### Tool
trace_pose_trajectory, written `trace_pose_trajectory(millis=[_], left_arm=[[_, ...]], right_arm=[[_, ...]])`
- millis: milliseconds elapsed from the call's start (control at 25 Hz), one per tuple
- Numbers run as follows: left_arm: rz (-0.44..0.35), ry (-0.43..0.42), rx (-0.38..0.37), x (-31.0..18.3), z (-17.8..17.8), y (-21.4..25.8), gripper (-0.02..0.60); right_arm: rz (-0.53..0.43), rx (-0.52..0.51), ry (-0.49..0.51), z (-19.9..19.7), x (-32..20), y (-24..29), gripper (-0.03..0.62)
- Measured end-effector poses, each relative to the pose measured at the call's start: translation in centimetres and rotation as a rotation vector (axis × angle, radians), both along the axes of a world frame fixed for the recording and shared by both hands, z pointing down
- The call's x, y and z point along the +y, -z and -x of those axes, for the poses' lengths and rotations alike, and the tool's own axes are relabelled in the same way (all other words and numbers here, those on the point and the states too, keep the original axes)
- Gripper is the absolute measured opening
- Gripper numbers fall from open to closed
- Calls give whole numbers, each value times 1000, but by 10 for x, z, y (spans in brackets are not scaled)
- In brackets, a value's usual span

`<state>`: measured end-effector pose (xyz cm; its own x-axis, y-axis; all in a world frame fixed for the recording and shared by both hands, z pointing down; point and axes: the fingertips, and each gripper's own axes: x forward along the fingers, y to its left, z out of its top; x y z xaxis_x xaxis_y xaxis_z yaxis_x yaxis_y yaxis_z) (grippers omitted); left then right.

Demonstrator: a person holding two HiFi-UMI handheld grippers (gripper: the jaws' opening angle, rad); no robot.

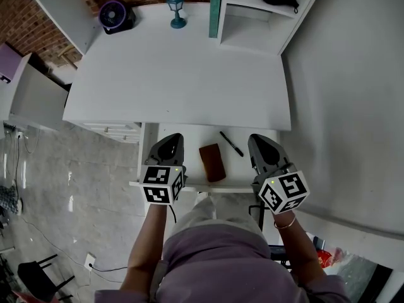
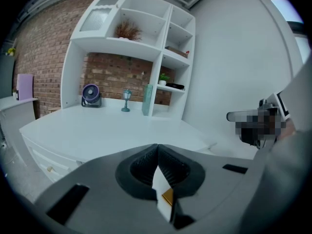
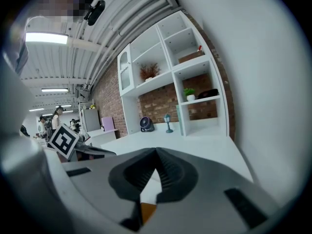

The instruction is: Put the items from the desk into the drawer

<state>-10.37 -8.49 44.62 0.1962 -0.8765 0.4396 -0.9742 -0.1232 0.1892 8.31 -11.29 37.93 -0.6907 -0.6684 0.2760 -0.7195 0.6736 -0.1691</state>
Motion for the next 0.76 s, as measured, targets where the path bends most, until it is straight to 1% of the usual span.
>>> trace_pose_trajectory(millis=[280, 520, 760], left_arm=[[-10, -9, 2, 3, 3, 4, -2], [-21, -4, 18, 4, 6, 7, -2], [-23, 3, 18, 6, 11, 7, -2]], right_arm=[[-9, -2, -12, 2, 4, 4, 3], [-17, 12, 0, 5, 5, 9, 3], [-16, 6, 9, 10, 5, 10, 3]])
